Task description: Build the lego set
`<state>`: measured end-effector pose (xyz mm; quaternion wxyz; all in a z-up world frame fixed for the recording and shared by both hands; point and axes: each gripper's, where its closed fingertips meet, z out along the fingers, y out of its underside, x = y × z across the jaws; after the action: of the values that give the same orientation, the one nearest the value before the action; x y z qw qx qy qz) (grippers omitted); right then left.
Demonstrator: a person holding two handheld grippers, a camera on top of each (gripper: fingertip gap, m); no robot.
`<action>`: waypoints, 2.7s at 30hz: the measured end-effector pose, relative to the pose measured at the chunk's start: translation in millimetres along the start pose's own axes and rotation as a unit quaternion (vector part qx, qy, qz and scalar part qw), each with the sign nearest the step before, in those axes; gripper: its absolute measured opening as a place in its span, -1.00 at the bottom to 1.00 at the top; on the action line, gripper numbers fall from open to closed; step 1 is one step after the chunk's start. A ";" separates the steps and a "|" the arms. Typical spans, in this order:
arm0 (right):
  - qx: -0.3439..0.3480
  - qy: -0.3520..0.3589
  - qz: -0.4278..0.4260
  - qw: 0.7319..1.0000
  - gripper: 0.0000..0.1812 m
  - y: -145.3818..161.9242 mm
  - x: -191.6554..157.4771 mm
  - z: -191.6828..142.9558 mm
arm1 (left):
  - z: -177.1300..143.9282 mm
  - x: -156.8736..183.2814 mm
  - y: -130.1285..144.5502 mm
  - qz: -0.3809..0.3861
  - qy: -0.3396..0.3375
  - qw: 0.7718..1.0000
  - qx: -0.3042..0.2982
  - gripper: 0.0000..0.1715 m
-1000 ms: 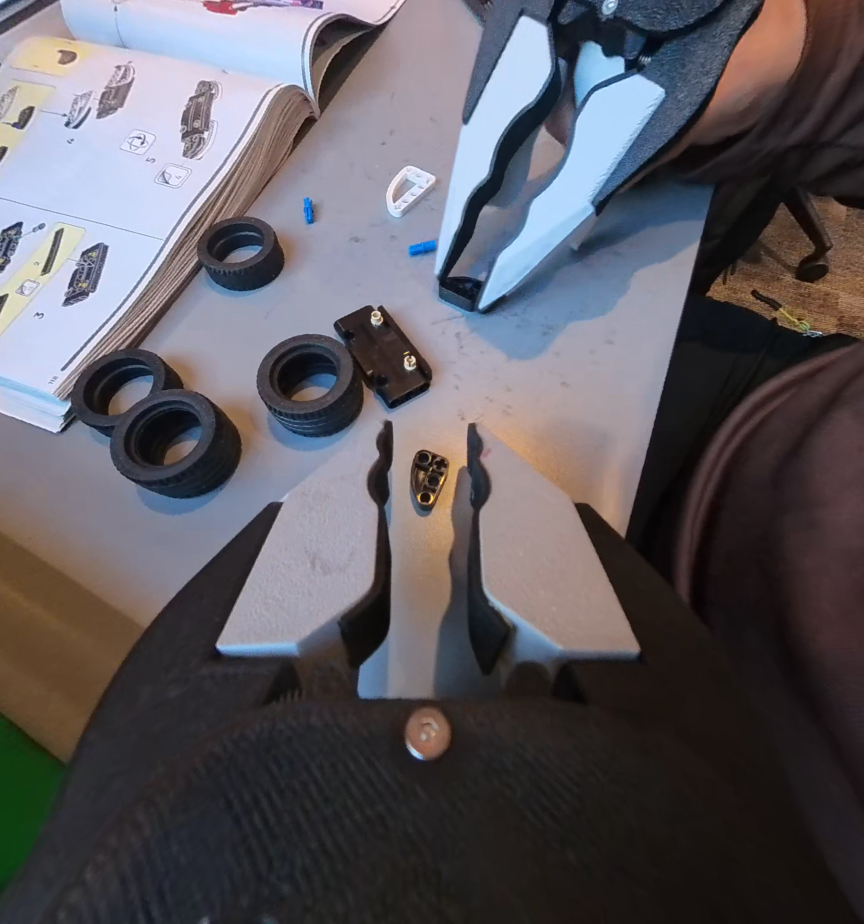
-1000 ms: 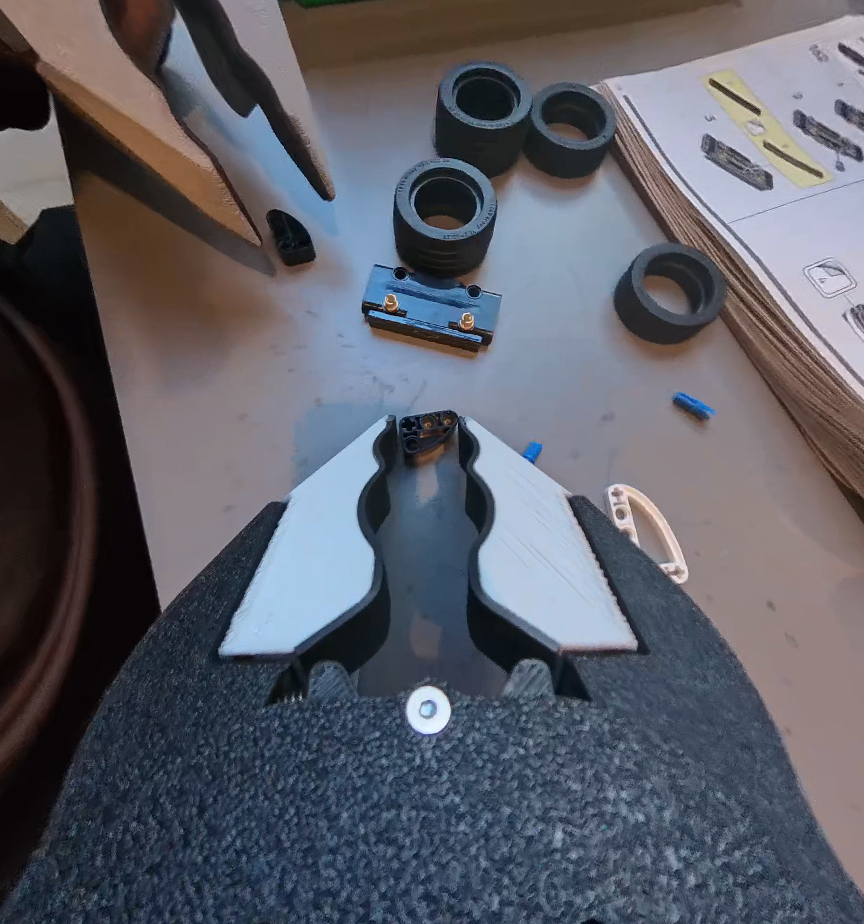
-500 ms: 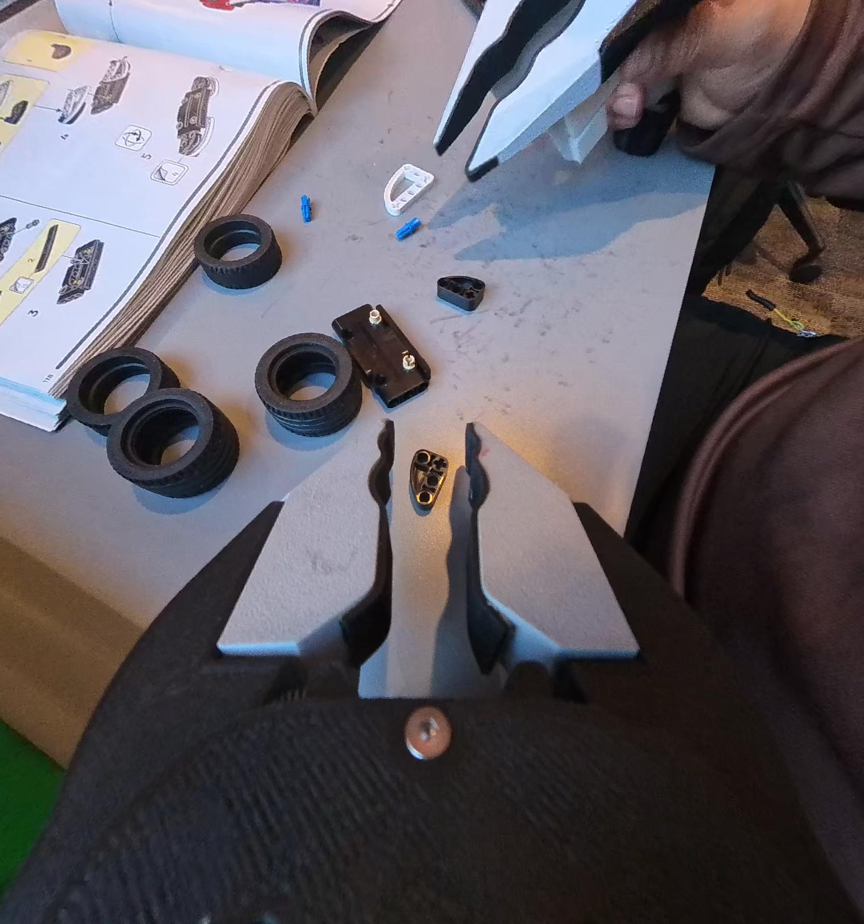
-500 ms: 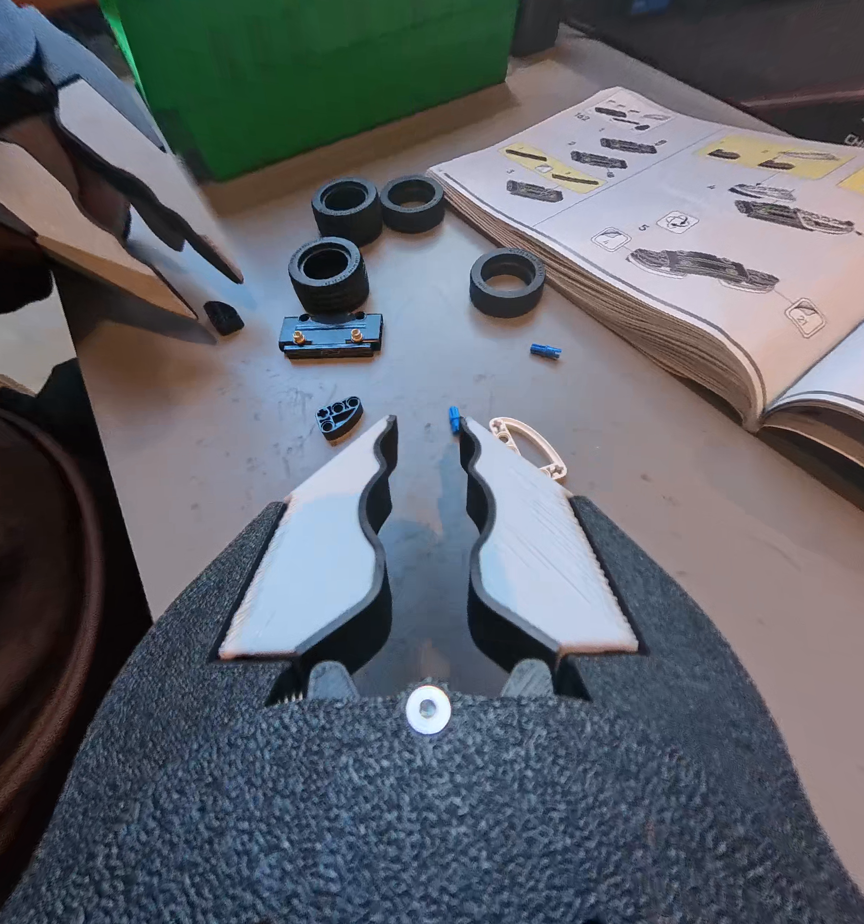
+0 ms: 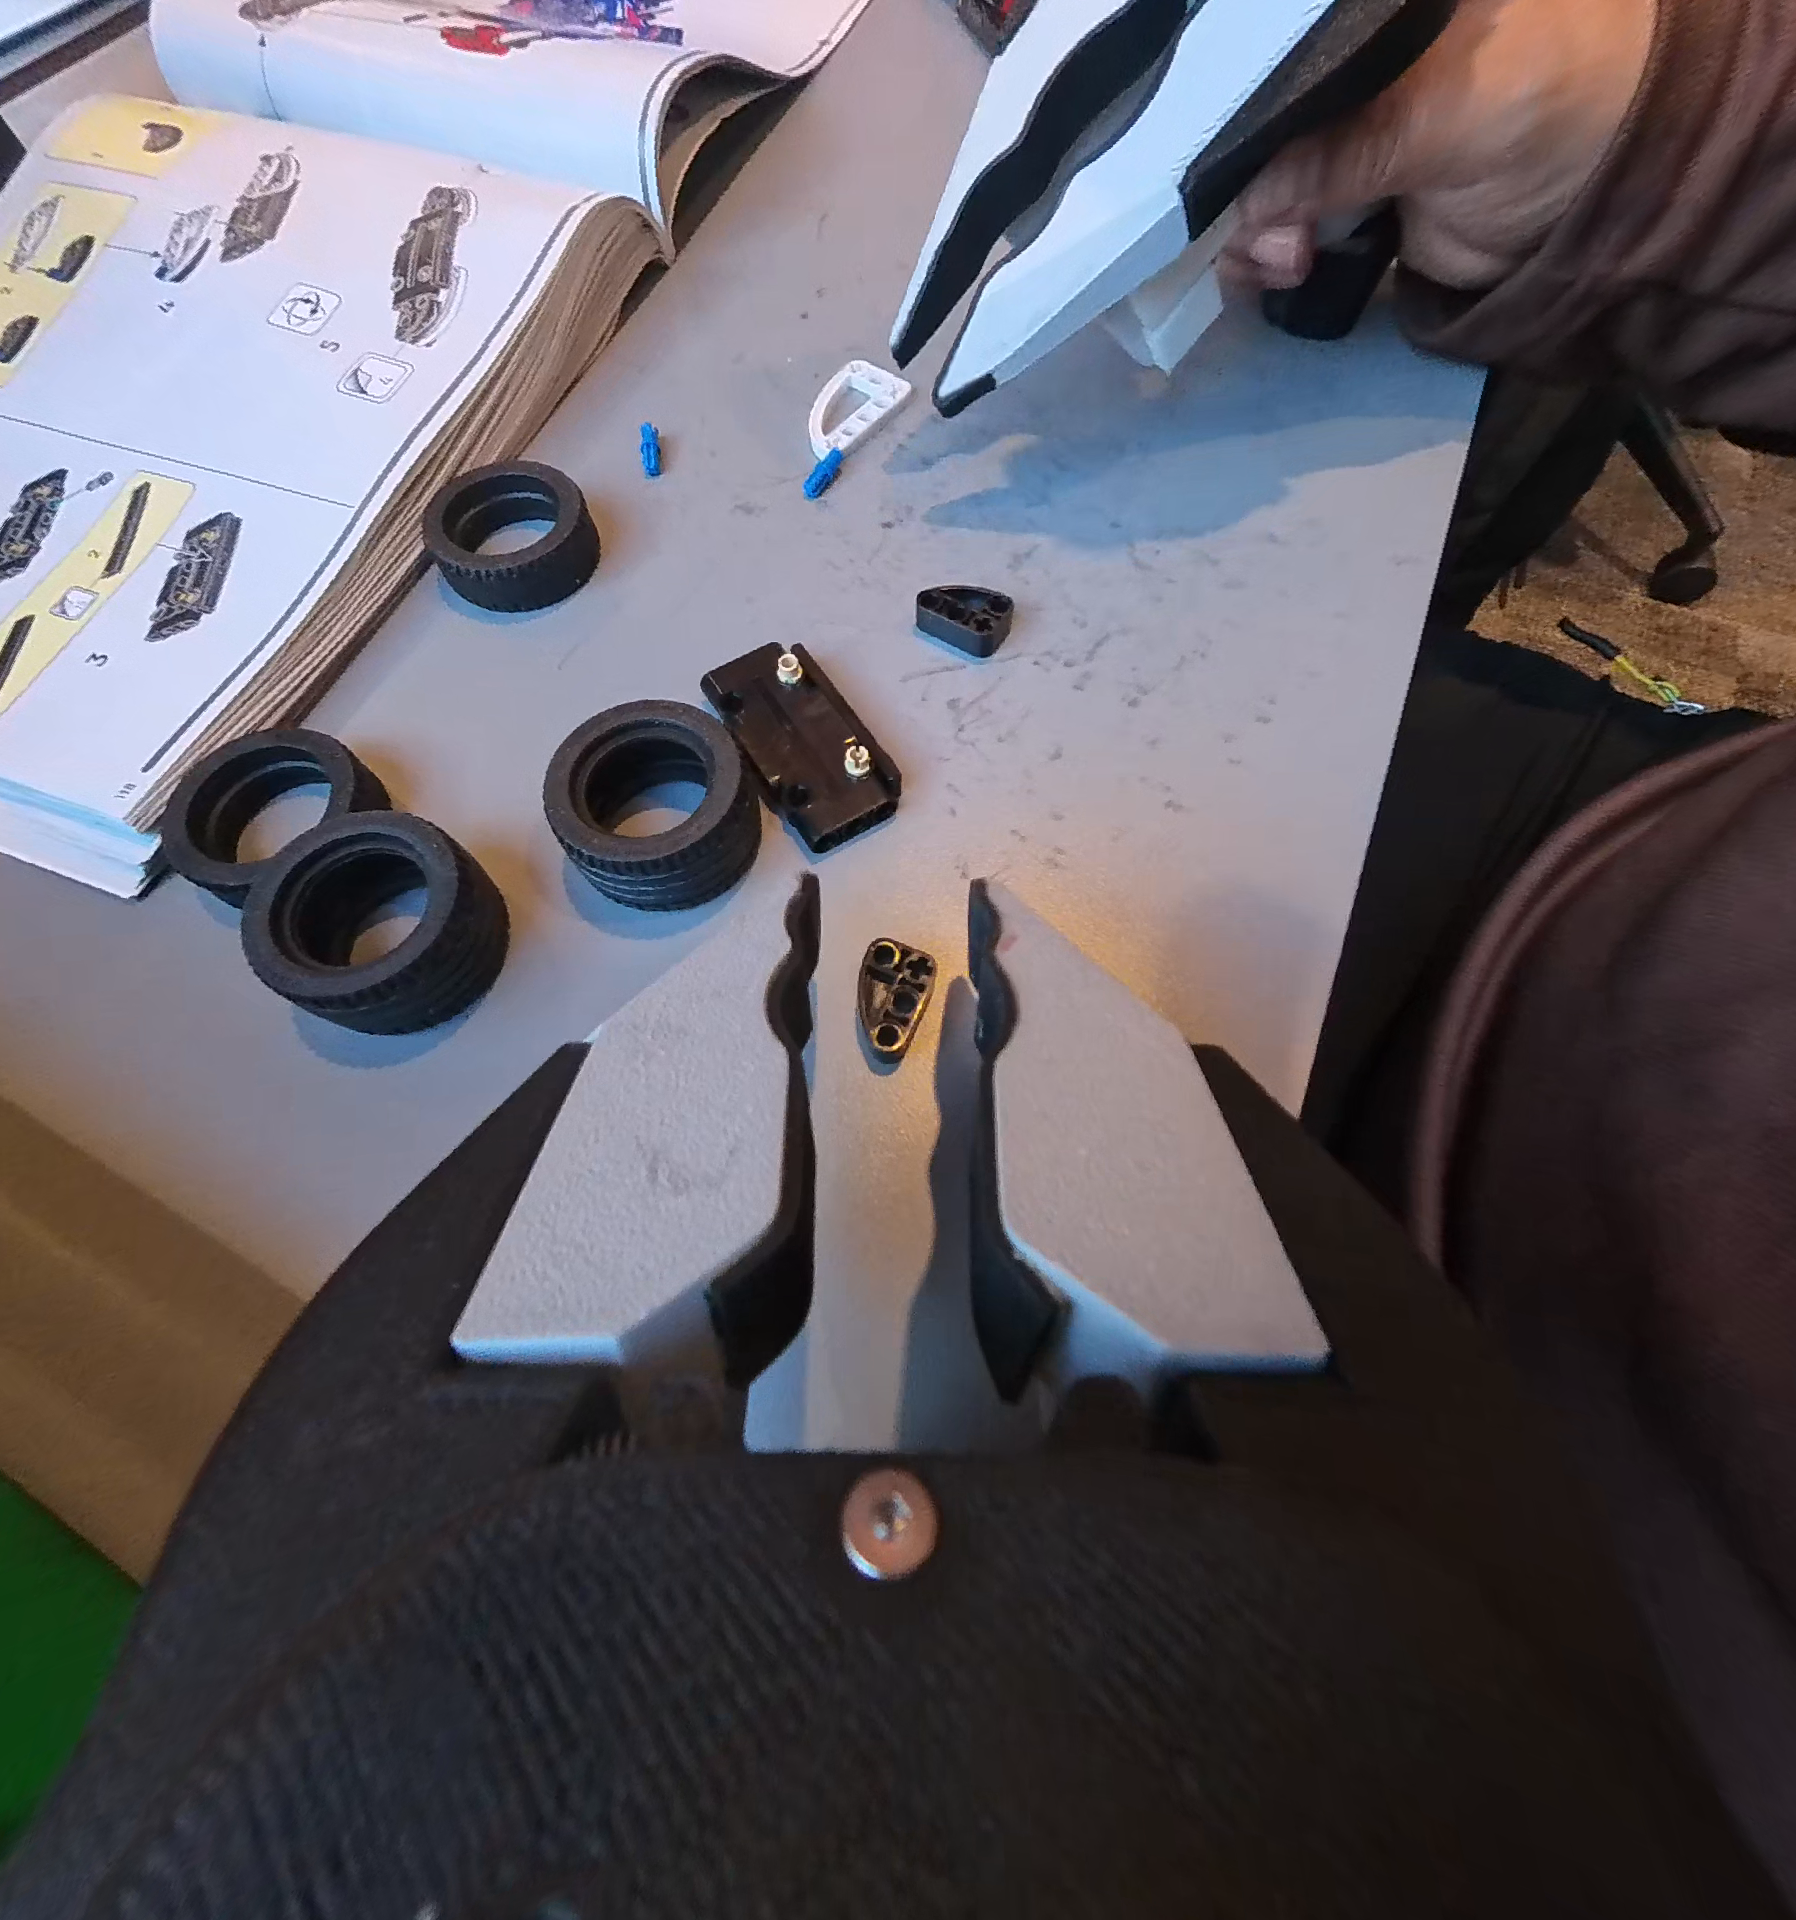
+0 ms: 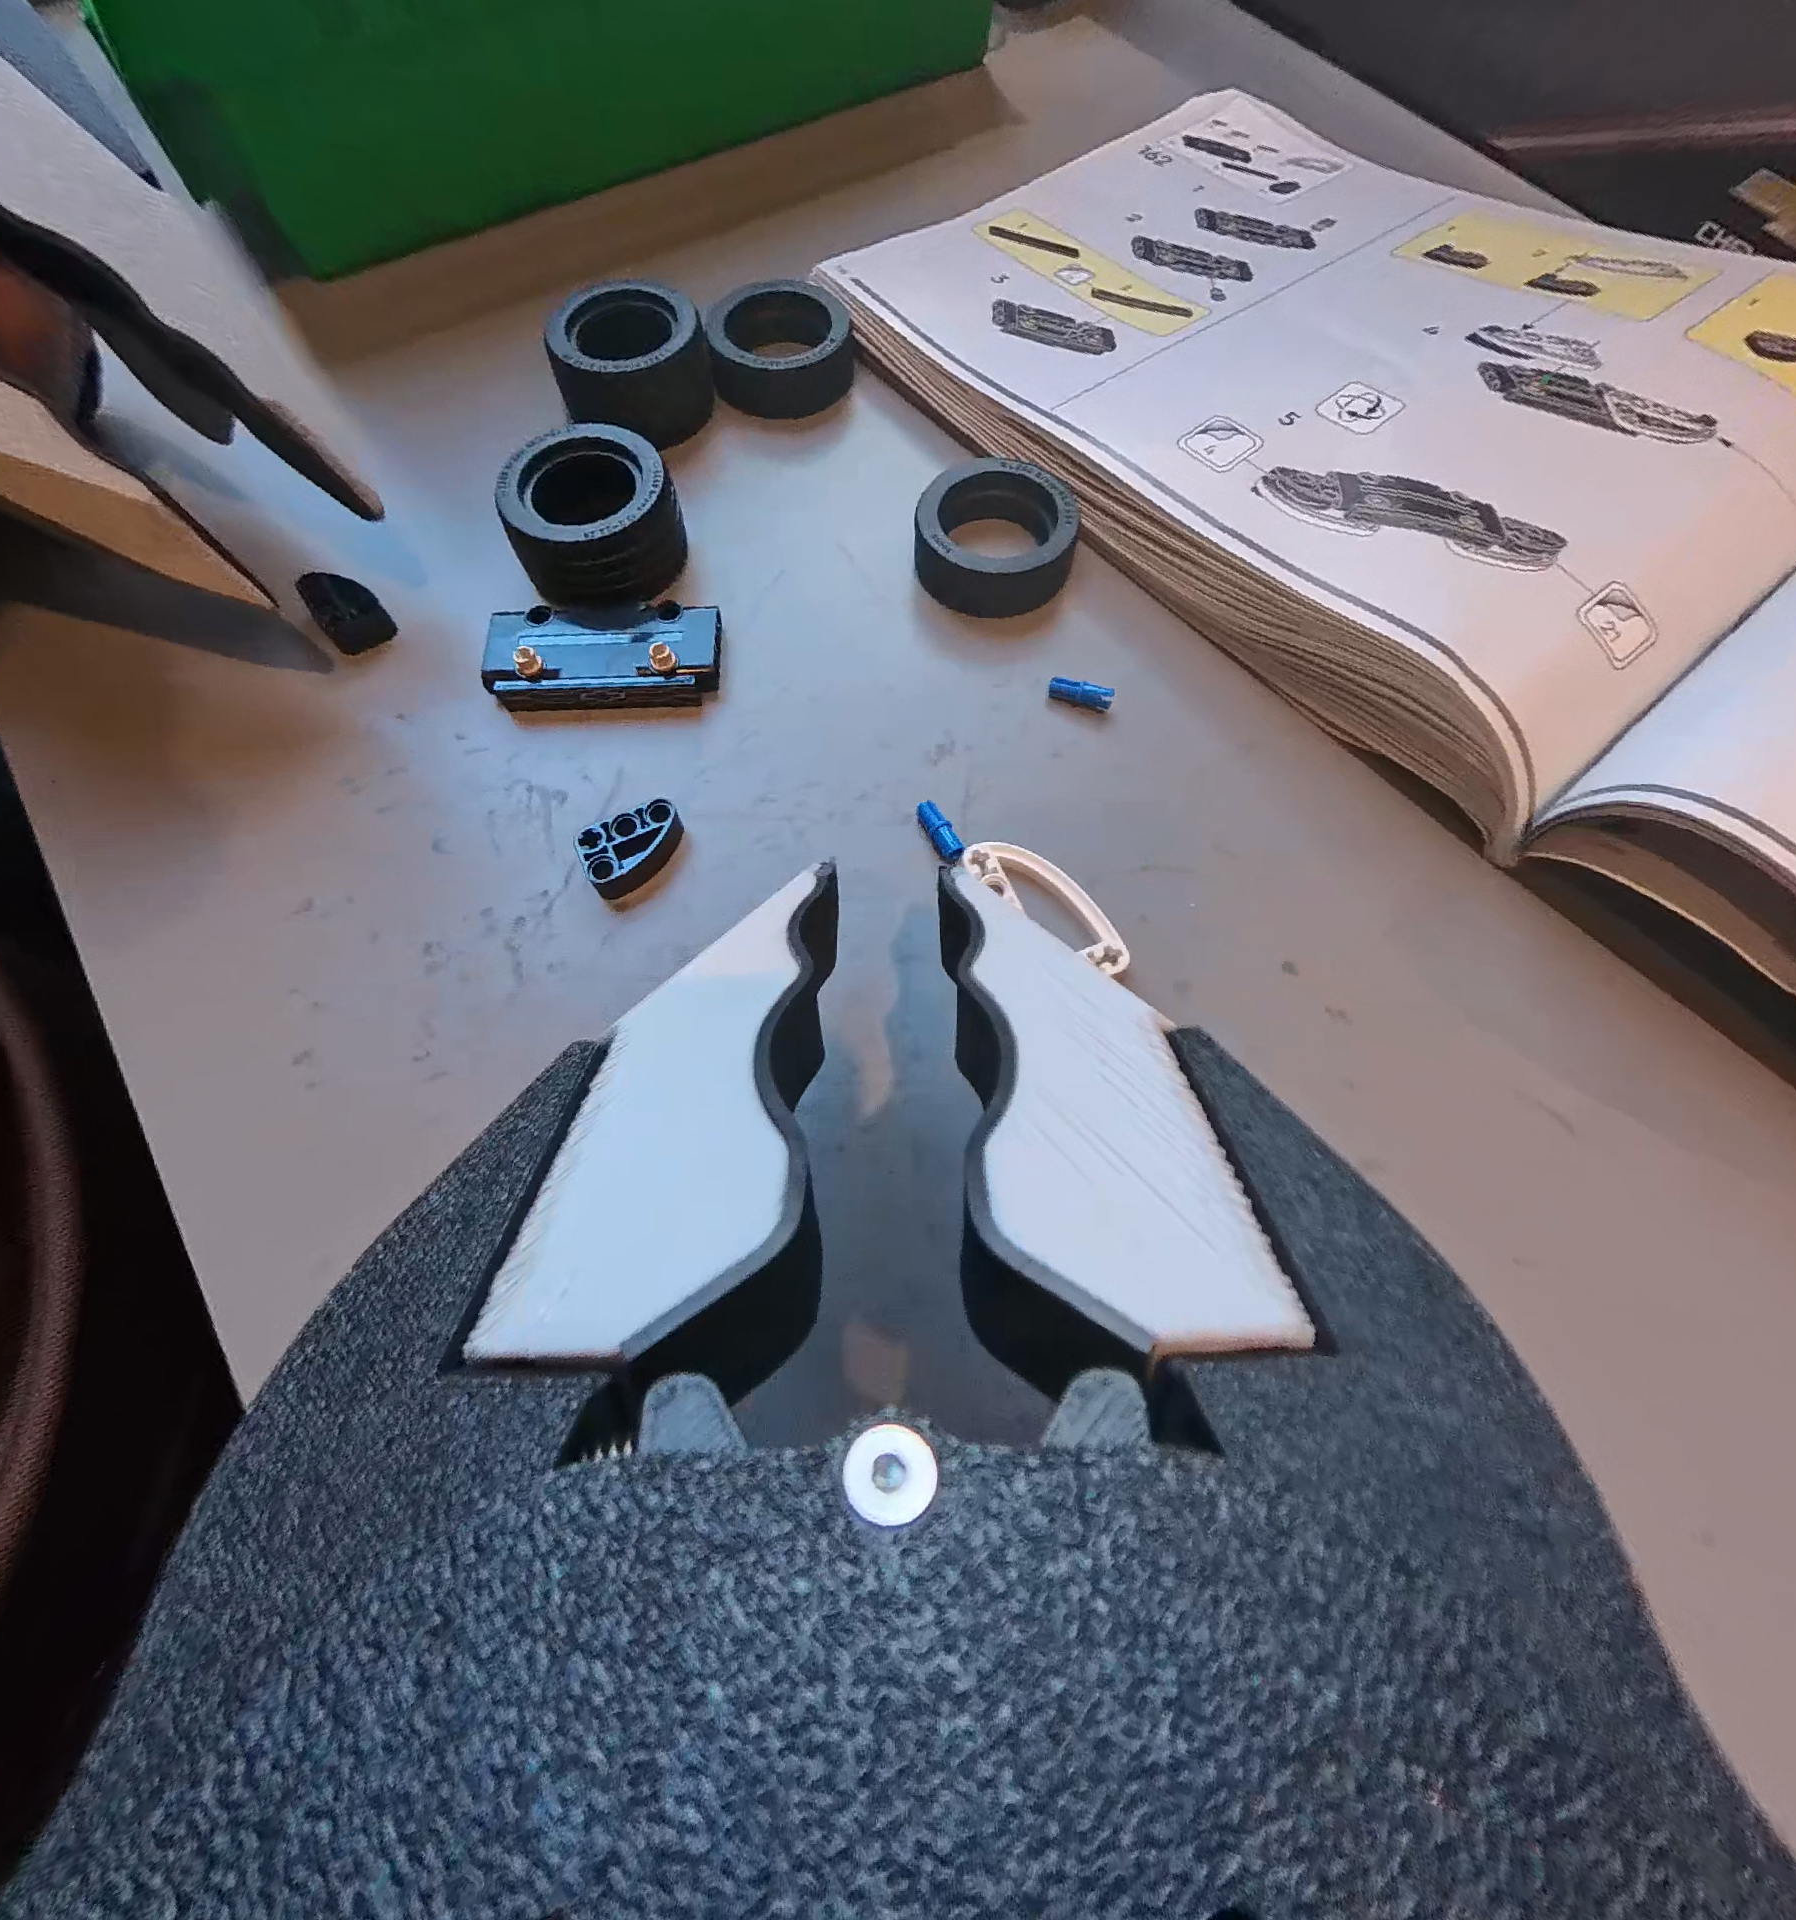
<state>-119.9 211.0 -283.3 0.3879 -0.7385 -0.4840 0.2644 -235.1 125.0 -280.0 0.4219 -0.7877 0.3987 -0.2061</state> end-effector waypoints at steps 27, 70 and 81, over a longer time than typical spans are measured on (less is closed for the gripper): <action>-0.031 -0.009 -0.022 0.999 -0.79 -3.2 11.3 22.8 | -4.8 -0.7 -5.2 -0.020 0.016 0.999 0.022 -0.69; -0.078 -0.035 -0.013 0.996 -0.96 6.1 8.9 35.1 | 3.0 -0.8 3.8 0.001 -0.004 1.000 -0.016 -0.69; -0.057 -0.043 -0.009 0.997 -0.95 6.5 -10.6 20.3 | 3.4 -0.7 4.2 0.006 -0.008 1.000 -0.018 -0.69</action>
<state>-136.3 206.2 -299.8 0.3268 -0.7430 -0.5209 0.2642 -235.2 125.9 -285.3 0.4124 -0.7941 0.4039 -0.1902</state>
